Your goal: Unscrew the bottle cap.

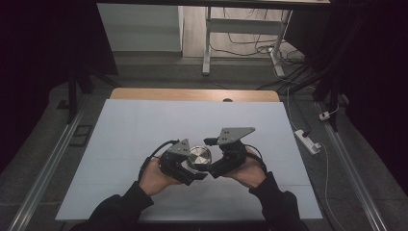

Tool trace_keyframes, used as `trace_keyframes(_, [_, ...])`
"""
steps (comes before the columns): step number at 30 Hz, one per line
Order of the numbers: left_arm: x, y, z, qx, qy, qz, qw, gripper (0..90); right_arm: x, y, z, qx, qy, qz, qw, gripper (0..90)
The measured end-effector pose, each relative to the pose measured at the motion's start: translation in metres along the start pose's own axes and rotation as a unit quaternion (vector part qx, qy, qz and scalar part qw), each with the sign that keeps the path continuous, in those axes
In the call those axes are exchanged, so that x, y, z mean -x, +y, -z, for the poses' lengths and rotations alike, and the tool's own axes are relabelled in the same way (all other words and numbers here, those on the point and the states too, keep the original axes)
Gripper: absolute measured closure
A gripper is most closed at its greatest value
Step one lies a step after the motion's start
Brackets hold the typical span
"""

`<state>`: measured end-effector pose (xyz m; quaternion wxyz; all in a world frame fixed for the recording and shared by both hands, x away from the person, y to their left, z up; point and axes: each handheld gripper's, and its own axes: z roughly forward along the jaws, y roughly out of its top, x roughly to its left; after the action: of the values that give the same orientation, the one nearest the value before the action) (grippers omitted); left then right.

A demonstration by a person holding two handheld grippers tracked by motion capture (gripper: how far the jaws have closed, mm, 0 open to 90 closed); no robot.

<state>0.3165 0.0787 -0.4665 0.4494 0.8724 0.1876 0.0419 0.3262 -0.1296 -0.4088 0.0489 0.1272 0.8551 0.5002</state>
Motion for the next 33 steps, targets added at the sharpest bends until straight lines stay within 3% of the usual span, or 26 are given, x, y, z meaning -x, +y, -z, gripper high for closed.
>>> trace_keyframes(2, [0.0,0.0,0.0,0.002,0.016,0.01,0.9998,15.6,-0.005,0.002,-0.004,-0.007,-0.03,-0.021,0.9993,10.6])
trace_keyframes(5, [0.0,0.0,-0.001,0.001,0.032,0.019,0.9993,15.6,-0.013,0.002,-0.012,-0.015,-0.064,-0.033,0.9973,11.5])
trace_keyframes(8, [0.001,0.0,-0.001,0.0,0.041,0.022,0.9989,15.6,-0.021,0.003,-0.019,-0.018,-0.105,-0.015,0.9941,13.8])
trace_keyframes(11, [0.002,0.0,-0.001,-0.001,0.04,0.02,0.999,15.6,-0.025,0.001,-0.021,-0.02,-0.13,0.001,0.9913,19.5])
trace_keyframes(14, [0.002,0.0,-0.001,-0.001,0.033,0.016,0.9993,15.6,-0.023,0.001,-0.019,-0.019,-0.121,-0.002,0.9925,19.7])
trace_keyframes(16, [0.001,0.0,-0.001,-0.003,0.016,0.007,0.9998,15.6,-0.021,0.001,-0.017,-0.022,-0.107,0.0,0.994,19.7])
trace_keyframes(22, [0.005,0.001,-0.002,-0.007,-0.026,-0.02,0.9994,15.6,-0.006,-0.002,-0.006,-0.023,-0.007,0.024,0.9994,19.7])
trace_keyframes(26, [0.011,0.004,-0.004,-0.011,-0.05,-0.044,0.9977,15.6,0.004,-0.006,0.001,-0.016,0.065,0.046,0.9967,19.6])
trace_keyframes(28, [0.013,0.005,-0.004,-0.011,-0.05,-0.049,0.9975,15.7,0.006,-0.008,0.004,-0.014,0.087,0.052,0.9948,18.6])
trace_keyframes(30, [0.013,0.006,-0.004,-0.008,-0.042,-0.043,0.9982,15.6,0.004,-0.007,0.004,-0.013,0.08,0.042,0.9958,10.4])
trace_keyframes(33, [0.009,0.005,0.0,-0.001,-0.019,-0.022,0.9996,15.6,0.0,-0.001,0.005,-0.013,0.04,0.026,0.9988,8.6])
